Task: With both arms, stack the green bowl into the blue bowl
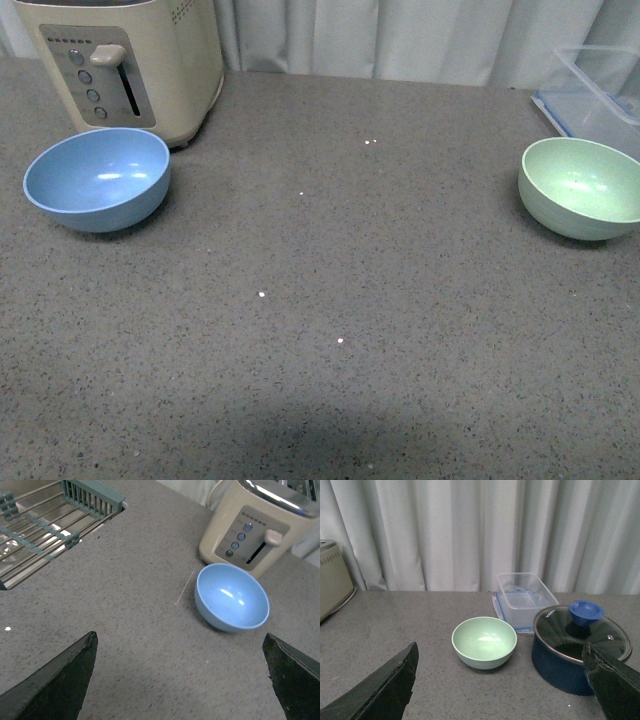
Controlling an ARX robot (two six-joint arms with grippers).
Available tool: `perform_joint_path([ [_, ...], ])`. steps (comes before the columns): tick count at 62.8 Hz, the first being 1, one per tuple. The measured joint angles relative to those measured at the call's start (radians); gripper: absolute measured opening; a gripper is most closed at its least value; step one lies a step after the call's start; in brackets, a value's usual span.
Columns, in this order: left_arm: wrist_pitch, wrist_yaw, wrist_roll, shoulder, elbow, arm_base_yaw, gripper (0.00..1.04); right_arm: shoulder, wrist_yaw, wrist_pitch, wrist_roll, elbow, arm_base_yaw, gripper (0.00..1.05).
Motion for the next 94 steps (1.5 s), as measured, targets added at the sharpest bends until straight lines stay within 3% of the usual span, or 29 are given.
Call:
perform_joint_path([
  [9, 0.135, 0.027, -0.126, 0.387, 0.166, -0.01, 0.98, 0.0, 0.001, 0.0, 0.0, 0.0, 0.0, 0.96],
  [17, 0.137, 0.014, -0.279, 0.76, 0.338, -0.023, 0.98, 0.0, 0.001, 0.0, 0.0, 0.0, 0.0, 0.96],
  [26, 0.143, 0.032, -0.331, 0.961, 0.438, -0.021, 0.98, 0.0, 0.001, 0.0, 0.0, 0.0, 0.0, 0.96],
  [78, 0.128, 0.019, -0.359, 1.399, 0.752, -0.064, 0.98, 0.0, 0.001, 0.0, 0.0, 0.0, 0.0, 0.96],
  [94, 0.119, 0.034, -0.344, 1.455, 0.795, -0.05, 0.61, 0.0, 0.001, 0.0, 0.0, 0.0, 0.0, 0.96],
])
